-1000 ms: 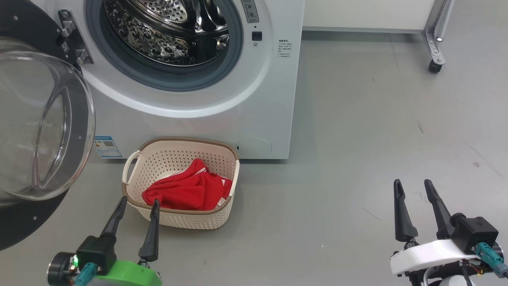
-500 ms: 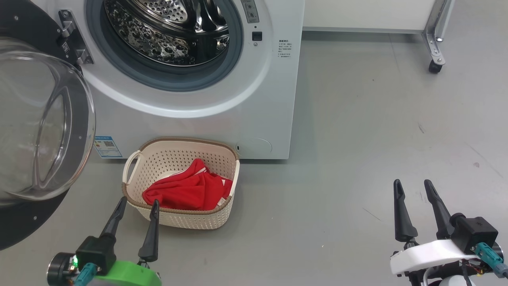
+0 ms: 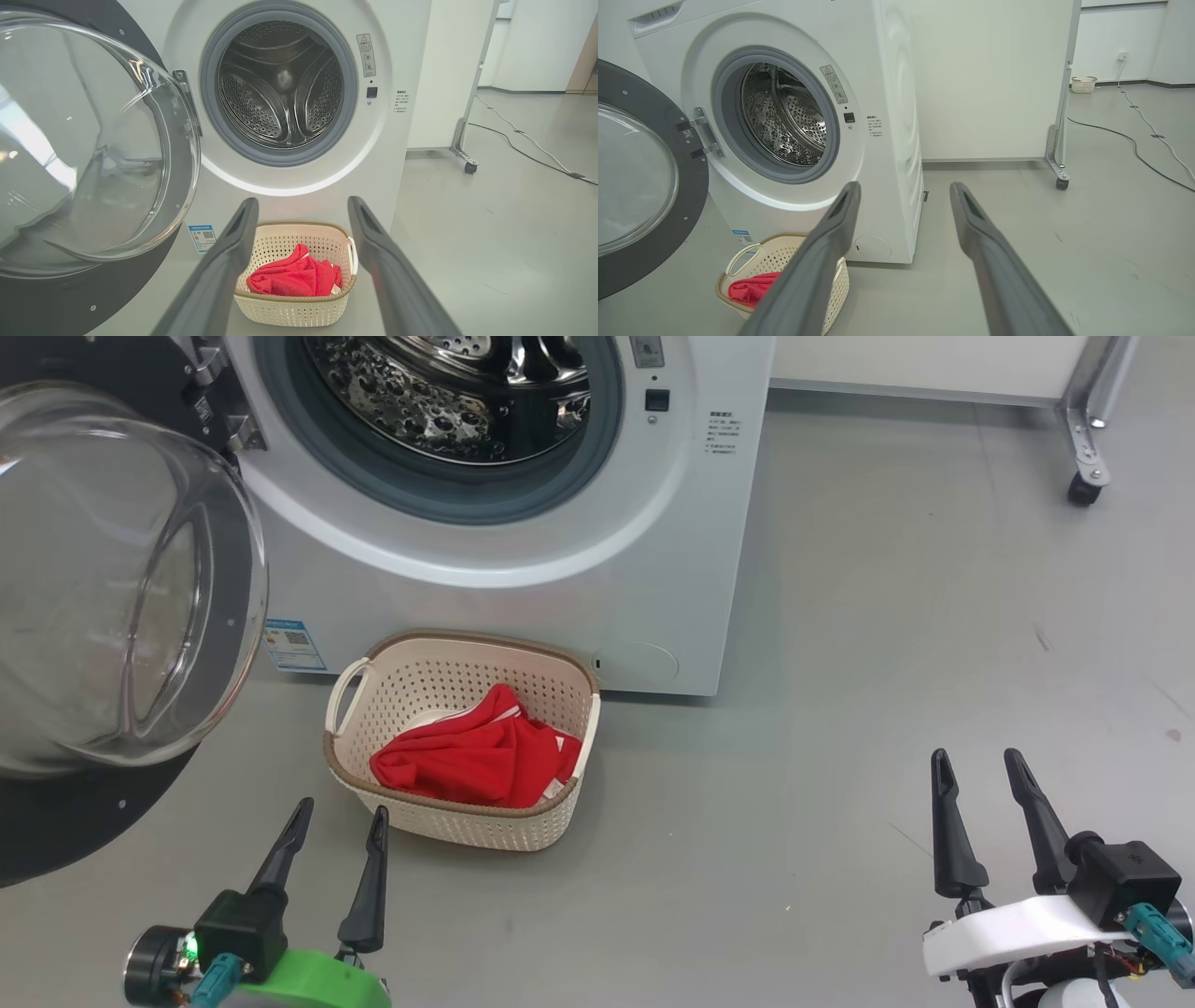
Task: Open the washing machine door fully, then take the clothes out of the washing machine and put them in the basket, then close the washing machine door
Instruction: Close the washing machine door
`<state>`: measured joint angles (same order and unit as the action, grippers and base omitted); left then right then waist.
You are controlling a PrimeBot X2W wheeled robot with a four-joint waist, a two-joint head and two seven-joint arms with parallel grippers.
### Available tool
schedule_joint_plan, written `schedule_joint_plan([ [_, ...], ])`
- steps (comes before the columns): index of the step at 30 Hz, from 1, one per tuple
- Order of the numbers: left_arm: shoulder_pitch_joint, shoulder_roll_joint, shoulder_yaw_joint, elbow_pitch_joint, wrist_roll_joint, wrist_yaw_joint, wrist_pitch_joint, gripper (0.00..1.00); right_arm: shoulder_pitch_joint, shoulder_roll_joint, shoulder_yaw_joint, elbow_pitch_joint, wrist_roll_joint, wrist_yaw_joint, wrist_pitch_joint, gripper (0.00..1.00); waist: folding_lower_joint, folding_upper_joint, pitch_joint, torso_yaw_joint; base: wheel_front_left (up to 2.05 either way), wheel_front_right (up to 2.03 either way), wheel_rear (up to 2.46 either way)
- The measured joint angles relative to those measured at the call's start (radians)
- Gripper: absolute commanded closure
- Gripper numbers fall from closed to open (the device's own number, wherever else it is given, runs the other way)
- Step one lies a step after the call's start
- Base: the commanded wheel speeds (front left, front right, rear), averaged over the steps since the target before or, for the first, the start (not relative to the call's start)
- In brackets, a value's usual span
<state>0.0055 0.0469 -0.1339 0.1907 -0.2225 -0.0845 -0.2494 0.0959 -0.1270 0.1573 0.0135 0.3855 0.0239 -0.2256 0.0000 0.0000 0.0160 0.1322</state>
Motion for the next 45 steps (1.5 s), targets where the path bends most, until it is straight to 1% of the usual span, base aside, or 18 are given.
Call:
schedule_joint_plan([
  [6,-0.002,0.000,-0.010,0.000,0.000,0.004,0.000,0.00,0.000,-0.003,0.003,-0.008,0.000,0.002,0.000,0.00,0.0000,0.0000,0.015,0.057,0.00,0.00,0.00],
  [12,-0.002,0.000,0.001,-0.006,-0.001,0.018,0.000,0.00,-0.004,-0.005,0.023,-0.008,-0.002,0.018,0.000,0.00,0.0000,0.0000,0.026,0.130,0.00,0.00,0.00],
  [15,-0.002,0.000,0.008,-0.008,-0.001,0.027,0.000,0.00,-0.006,-0.005,0.034,-0.007,-0.002,0.022,0.000,0.00,0.0000,0.0000,0.028,0.170,0.00,0.00,0.00],
  [16,-0.002,0.000,0.013,-0.011,-0.001,0.029,0.000,0.00,-0.008,-0.004,0.040,-0.004,-0.002,0.028,0.000,0.00,0.0000,0.0000,0.028,0.197,0.00,0.00,0.00],
  [18,-0.002,0.000,0.016,-0.012,-0.001,0.037,0.000,0.00,-0.009,-0.003,0.044,0.002,-0.002,0.028,0.000,0.00,0.0000,0.0000,0.027,0.224,0.00,0.00,0.00],
  [24,-0.001,0.000,0.019,-0.015,0.000,0.037,0.000,0.00,-0.011,0.002,0.048,0.010,-0.002,0.031,0.000,0.00,0.0000,0.0000,0.019,0.307,0.00,0.00,0.00],
  [30,0.002,0.000,0.069,-0.047,-0.001,0.062,-0.002,0.00,-0.049,0.010,0.096,0.020,-0.005,0.049,0.005,0.00,0.0000,0.0000,0.013,0.379,0.00,0.00,0.00],
  [35,0.029,0.000,0.084,-0.071,-0.001,0.070,-0.003,0.00,-0.069,0.011,0.119,0.032,-0.009,0.057,0.012,0.00,0.0000,0.0000,0.012,0.407,0.00,0.00,0.00],
  [45,0.052,0.000,0.107,-0.109,-0.001,0.080,-0.003,0.00,-0.105,0.014,0.138,0.056,-0.009,0.067,0.019,0.00,0.0000,0.0000,0.024,0.418,0.00,0.00,0.00],
])
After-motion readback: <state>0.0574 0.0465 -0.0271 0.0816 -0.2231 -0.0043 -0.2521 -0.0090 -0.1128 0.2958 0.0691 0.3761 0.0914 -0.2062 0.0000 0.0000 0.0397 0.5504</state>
